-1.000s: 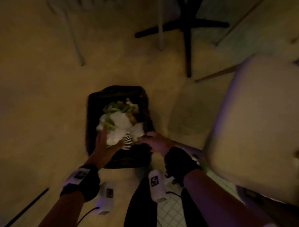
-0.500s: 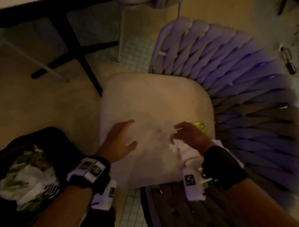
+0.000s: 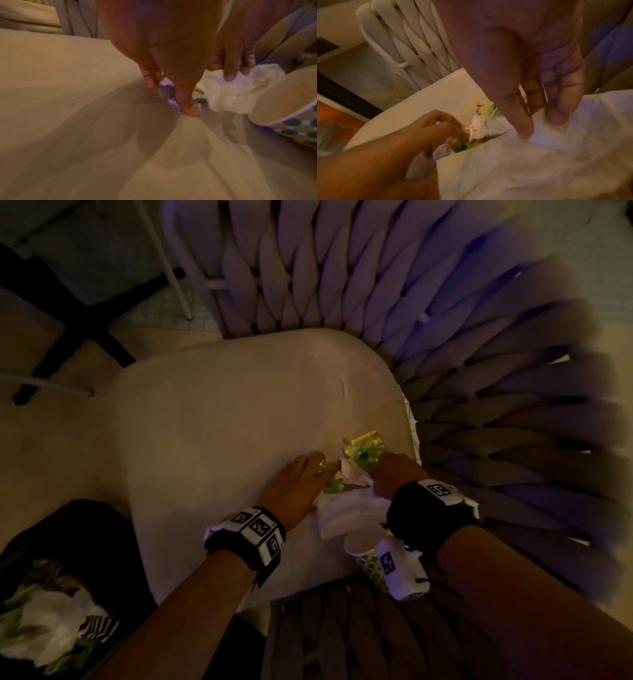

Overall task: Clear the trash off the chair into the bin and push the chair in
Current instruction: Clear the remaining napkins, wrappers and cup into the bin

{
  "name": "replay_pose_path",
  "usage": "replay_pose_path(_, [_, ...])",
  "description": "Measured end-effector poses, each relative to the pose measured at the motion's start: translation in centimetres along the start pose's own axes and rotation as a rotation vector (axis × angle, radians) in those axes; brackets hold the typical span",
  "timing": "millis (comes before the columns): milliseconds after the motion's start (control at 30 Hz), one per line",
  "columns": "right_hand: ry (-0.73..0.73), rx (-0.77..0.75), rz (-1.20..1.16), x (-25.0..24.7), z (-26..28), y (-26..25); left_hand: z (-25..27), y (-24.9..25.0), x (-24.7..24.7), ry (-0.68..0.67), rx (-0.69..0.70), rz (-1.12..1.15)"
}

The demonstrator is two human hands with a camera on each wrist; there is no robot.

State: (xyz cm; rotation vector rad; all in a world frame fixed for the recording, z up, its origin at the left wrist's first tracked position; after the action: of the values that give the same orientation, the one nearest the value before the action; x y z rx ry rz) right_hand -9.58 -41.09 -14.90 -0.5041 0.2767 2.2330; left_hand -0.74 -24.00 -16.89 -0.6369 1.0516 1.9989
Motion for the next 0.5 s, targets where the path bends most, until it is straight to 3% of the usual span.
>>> replay_pose_path(133, [-0.032,-0.069,-0.083,-0.9,0.6,0.7,-0.2,-0.3,-0.1,0.033,0.061,-0.058])
replay_pose_path(267, [0.066,-0.189,-0.229,-2.7,1.9,0.6,-0.4,-0.7,-0.5,0.092,0.114,-0.042])
replay_pose_path(367, [0.164,-0.247,-0.368,-3.2,2.2,0.3,0.2,-1.3,-1.1,0.105,0.025,0.113])
replay_pose_path(500, [0.076,-0.425,-0.521,-1.6,2.4,-1.7,1.6,-2.3,-2.0,0.184,-0.162,0.311])
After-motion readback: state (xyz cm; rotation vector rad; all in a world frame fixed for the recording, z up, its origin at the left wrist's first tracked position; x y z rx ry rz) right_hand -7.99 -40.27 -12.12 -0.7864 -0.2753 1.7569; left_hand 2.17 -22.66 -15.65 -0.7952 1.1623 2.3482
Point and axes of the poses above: each hand's wrist, its own z-axis away from the middle knuckle, its own x-axis out of the palm, y = z × x, the point moved 2 cm from there along -z, towards the middle knuckle, and after that the axes turned 7 degrees about -y, right-handed, at the moved point
